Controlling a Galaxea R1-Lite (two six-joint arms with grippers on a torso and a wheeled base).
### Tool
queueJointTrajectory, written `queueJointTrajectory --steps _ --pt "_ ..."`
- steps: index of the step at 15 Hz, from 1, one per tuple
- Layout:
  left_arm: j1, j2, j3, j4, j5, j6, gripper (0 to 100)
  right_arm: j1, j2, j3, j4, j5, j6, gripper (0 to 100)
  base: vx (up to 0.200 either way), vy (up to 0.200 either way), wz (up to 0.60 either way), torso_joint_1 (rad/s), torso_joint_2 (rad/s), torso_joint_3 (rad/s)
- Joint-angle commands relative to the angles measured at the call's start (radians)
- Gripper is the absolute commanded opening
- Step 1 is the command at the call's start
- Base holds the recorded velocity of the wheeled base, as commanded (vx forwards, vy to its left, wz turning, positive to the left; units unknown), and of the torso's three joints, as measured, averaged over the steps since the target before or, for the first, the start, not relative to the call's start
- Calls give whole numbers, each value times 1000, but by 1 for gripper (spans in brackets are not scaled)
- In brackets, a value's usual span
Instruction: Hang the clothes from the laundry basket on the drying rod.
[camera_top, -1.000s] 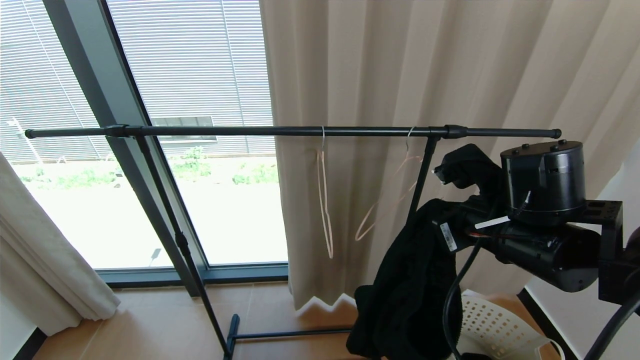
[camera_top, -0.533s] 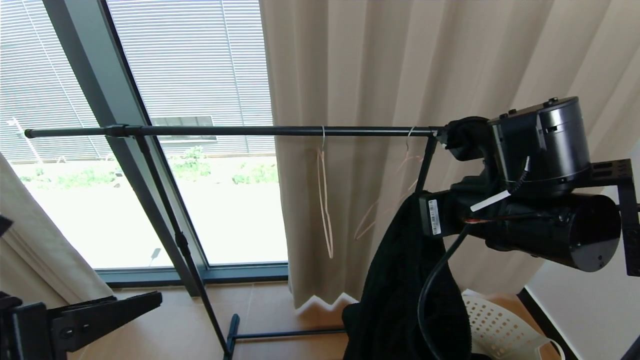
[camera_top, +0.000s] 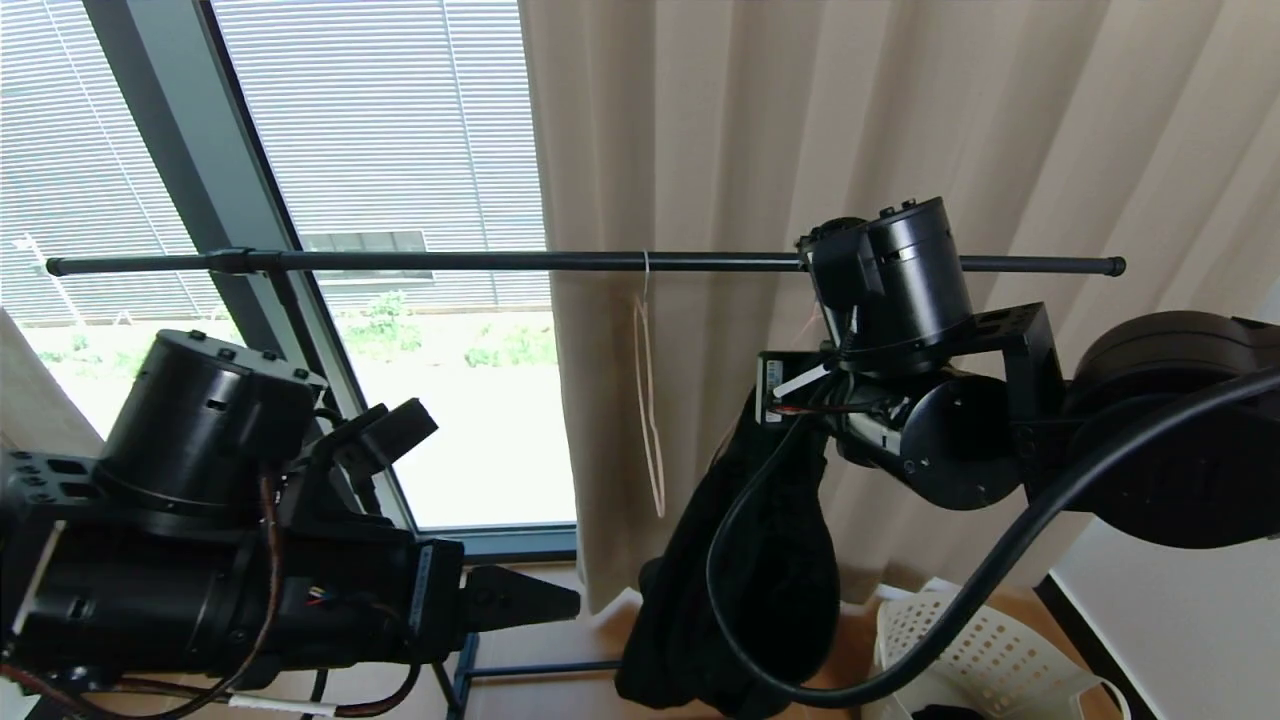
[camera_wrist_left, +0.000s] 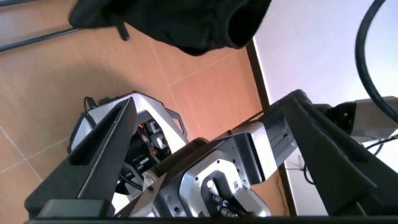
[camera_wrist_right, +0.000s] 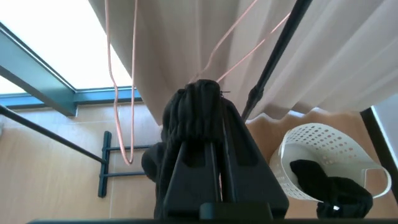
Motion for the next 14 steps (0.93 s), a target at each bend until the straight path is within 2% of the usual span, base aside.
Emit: queueJointTrajectory --steps 1,4,6,9,12,14 --pt "-49 145 -70 1 14 -10 100 7 29 -36 0 -10 14 0 0 0 0 0 0 0" --pt "-83 235 -115 1 114 -9 100 23 51 -77 2 -37 28 0 0 0 0 0 0 0" --pt "-98 277 -133 0 135 -19 100 24 54 -85 2 -39 29 0 0 0 0 0 0 0" --pt "-132 373 -191 -30 186 -73 100 39 51 -86 3 -39 29 0 0 0 0 0 0 0" --pt "-186 432 -247 -43 232 -78 100 44 46 -85 6 -40 42 0 0 0 0 0 0 0" --pt "-199 438 -267 -43 230 -76 100 44 44 -86 6 -40 42 0 0 0 0 0 0 0"
